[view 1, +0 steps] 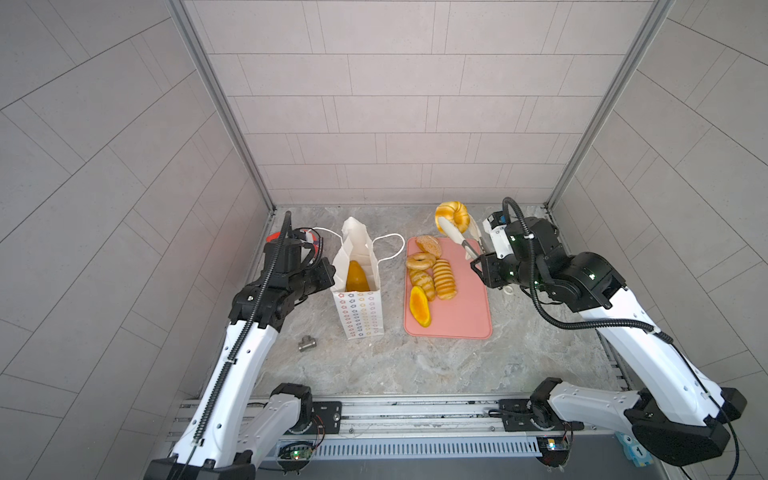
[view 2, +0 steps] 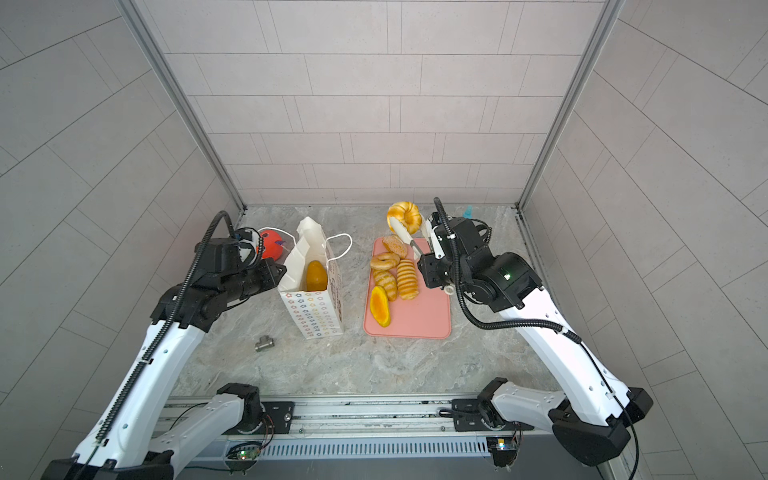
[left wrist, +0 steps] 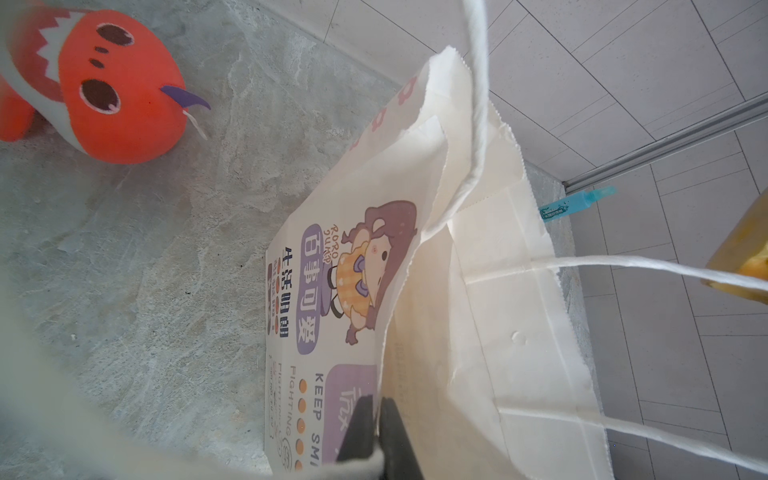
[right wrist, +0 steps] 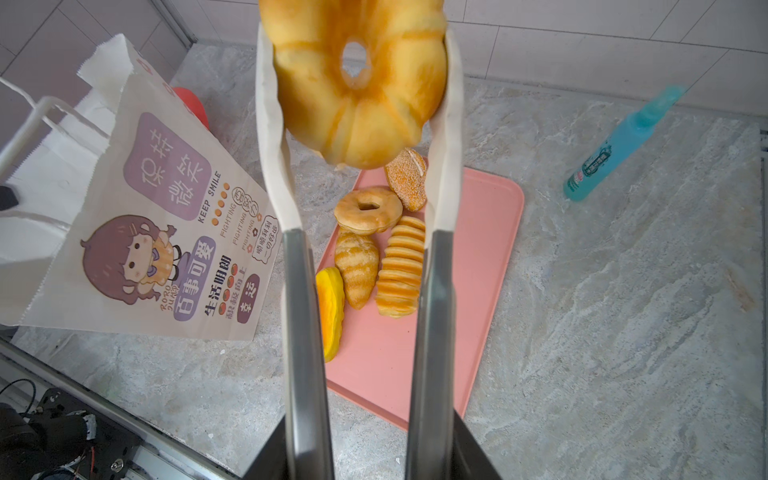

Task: Place the fake bread into the paper bag
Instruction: 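Lift the pinched ring bun up off the tray with the right gripper, then carry the ring bun over the paper bag opening with the right gripper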

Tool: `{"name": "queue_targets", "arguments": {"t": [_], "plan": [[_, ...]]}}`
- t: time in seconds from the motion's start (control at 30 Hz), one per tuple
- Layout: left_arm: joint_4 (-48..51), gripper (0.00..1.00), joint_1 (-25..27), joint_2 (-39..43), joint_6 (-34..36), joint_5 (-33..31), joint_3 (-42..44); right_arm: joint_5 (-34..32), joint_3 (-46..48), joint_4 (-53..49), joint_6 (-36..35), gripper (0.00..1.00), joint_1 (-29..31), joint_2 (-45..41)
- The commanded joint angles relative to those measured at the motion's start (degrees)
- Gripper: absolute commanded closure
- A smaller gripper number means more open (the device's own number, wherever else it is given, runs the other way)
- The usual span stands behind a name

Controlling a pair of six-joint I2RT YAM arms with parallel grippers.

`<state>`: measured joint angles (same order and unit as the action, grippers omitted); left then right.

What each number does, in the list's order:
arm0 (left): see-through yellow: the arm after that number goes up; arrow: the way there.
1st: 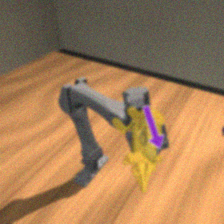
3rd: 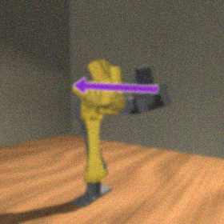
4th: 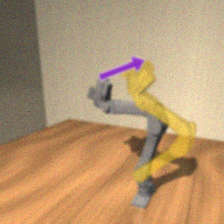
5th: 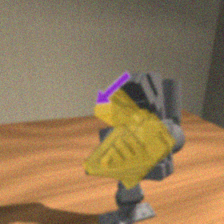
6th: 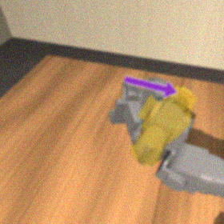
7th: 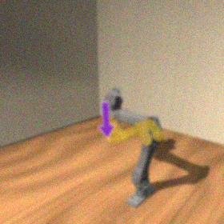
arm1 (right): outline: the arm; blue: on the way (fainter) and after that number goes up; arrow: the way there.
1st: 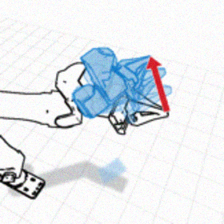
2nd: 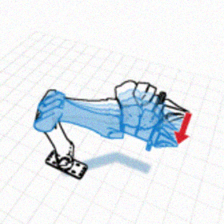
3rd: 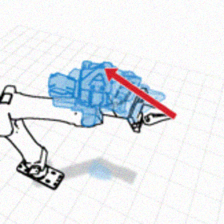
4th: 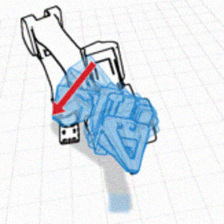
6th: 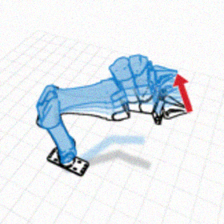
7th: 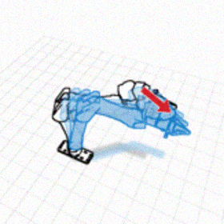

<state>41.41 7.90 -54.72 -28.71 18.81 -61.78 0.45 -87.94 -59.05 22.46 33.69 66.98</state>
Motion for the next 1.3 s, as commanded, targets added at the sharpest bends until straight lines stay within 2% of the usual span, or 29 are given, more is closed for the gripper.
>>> {"name": "queue_targets", "arguments": {"t": [0.0, 0.2, 0.5, 1.27], "plan": [[1.5, 0.91, 0.1, 0.6, 0.1, -0.7, -1.3, 1.2, -3.0, 1.1, -0.8, 0.56, -0.2, -0.1], [1.6, 0.91, 0.2, 0.8, 0.0, -0.5, -1.3, 4.3, -5.6, 1.8, -0.3, 0.56, -0.1, 0.5], [1.7, 0.91, 0.1, 0.8, -0.1, -0.5, -1.3, 5.4, -8.7, 2.6, -0.2, 0.57, 0.7, 1.6], [1.7, 0.91, 0.1, 1.1, -0.3, -1.2, -1.3, 3.8, -20.1, 1.4, -2.8, 0.57, 10.9, 9.1]]}}
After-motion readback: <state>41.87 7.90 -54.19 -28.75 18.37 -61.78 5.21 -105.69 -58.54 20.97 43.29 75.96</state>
